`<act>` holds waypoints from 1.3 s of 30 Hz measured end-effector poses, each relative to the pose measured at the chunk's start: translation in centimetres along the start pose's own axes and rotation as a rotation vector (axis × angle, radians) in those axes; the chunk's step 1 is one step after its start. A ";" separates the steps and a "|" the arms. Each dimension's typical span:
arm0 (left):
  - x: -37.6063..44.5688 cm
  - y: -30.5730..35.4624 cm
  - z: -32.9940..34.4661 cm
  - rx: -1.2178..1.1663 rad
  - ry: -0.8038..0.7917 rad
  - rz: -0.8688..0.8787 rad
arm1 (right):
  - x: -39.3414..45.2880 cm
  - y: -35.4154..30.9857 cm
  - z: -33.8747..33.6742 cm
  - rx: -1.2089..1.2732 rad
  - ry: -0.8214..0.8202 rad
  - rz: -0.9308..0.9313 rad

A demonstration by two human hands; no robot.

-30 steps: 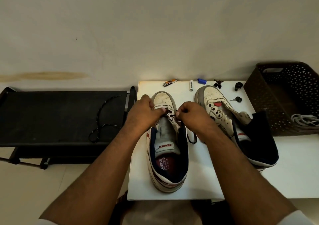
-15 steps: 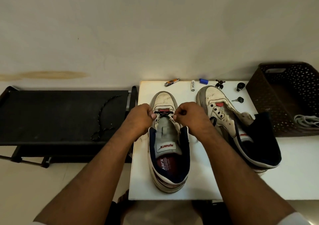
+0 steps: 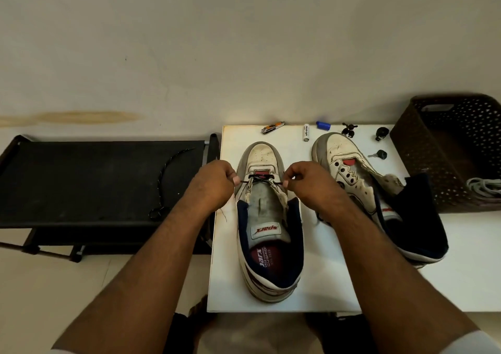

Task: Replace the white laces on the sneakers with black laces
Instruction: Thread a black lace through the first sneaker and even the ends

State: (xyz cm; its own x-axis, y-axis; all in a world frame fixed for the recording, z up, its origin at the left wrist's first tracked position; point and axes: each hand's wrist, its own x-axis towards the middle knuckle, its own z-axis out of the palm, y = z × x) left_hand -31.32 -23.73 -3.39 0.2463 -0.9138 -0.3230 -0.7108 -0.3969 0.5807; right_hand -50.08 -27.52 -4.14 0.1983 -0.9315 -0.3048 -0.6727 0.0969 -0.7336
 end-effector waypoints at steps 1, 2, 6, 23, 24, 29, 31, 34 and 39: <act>0.0 0.0 0.1 -0.015 0.007 0.006 | -0.1 -0.1 0.0 0.048 -0.024 -0.002; 0.0 0.1 0.1 -0.044 0.000 0.013 | -0.2 -0.2 0.0 0.121 -0.055 0.000; 0.0 0.6 -0.1 -0.167 -0.092 0.021 | -0.8 -0.6 -0.2 0.209 -0.194 -0.036; -0.5 1.4 0.1 -0.190 -0.115 0.011 | -2.2 -1.1 0.0 -0.361 -0.201 -0.074; -0.4 1.5 0.0 -0.190 -0.120 0.013 | -2.2 -1.2 -0.1 -0.373 -0.224 -0.076; -0.3 1.0 -0.2 -0.023 -0.092 0.057 | -1.6 -1.8 -1.1 -0.158 -0.177 -0.036; -0.6 1.3 -0.4 0.161 0.086 0.167 | -1.9 -2.7 -2.1 0.274 -0.235 0.040; -1.6 2.9 -1.2 -0.315 0.062 0.248 | -2.3 -4.2 -3.6 0.901 -0.383 -0.035; -2.6 4.3 -1.8 -0.684 -0.393 0.180 | -2.3 -4.9 -4.2 1.244 -0.244 -0.232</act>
State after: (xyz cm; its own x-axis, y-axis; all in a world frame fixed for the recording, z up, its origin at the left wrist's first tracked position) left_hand -33.84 -23.17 1.24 -0.1734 -0.9221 -0.3460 -0.1258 -0.3277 0.9364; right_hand -50.27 -27.37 2.69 0.4335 -0.8956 -0.1001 0.4821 0.3243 -0.8138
